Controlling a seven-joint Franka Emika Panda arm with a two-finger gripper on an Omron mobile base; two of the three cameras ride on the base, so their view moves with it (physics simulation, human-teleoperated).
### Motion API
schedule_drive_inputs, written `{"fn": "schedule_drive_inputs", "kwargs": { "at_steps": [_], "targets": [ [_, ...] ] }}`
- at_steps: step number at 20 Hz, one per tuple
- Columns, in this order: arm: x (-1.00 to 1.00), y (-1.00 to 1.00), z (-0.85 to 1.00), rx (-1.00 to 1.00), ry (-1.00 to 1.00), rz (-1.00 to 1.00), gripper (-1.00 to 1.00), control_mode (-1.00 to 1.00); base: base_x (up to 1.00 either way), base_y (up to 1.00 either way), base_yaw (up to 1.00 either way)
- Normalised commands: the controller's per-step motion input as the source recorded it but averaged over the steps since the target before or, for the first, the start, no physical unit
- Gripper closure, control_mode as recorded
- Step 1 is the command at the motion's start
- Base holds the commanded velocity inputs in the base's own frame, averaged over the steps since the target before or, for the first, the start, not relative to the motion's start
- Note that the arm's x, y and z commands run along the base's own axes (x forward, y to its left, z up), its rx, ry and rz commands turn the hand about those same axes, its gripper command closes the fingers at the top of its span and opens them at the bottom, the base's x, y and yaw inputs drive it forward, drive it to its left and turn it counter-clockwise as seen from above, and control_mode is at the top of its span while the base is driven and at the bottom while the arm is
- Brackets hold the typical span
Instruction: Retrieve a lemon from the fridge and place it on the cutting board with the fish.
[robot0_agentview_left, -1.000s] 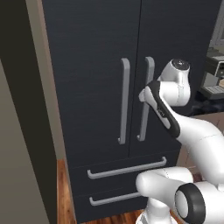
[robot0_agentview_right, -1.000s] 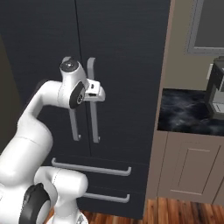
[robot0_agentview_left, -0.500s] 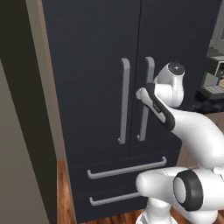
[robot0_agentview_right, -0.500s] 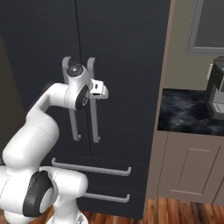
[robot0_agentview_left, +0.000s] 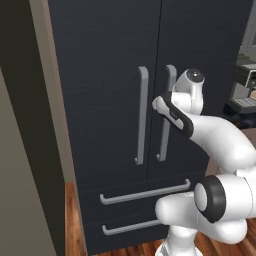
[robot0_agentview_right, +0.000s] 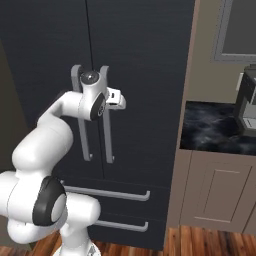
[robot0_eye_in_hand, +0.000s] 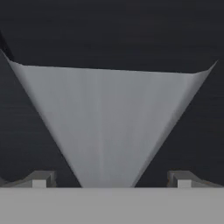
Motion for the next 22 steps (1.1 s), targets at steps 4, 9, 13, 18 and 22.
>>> {"fn": "schedule_drive_inputs", "kwargs": {
  "at_steps": [4,9,13,18,22],
  "targets": [
    [0.42,0.0,-0.01,0.0,-0.06,0.0,-1.0,-1.0,0.0,0.0,0.0],
    [0.43,0.0,-0.13,0.0,-0.18,0.01,-1.0,-1.0,0.0,0.0,0.0],
    [0.28,0.0,-0.2,0.0,-0.23,0.03,-1.0,-1.0,0.0,0.0,0.0],
    [-0.15,-0.04,-0.25,0.0,-0.34,0.0,-1.0,-1.0,0.0,0.0,0.0],
    [-0.25,0.02,-0.17,-0.06,-0.42,0.01,-1.0,-1.0,0.0,0.0,0.0]
  ]
}}
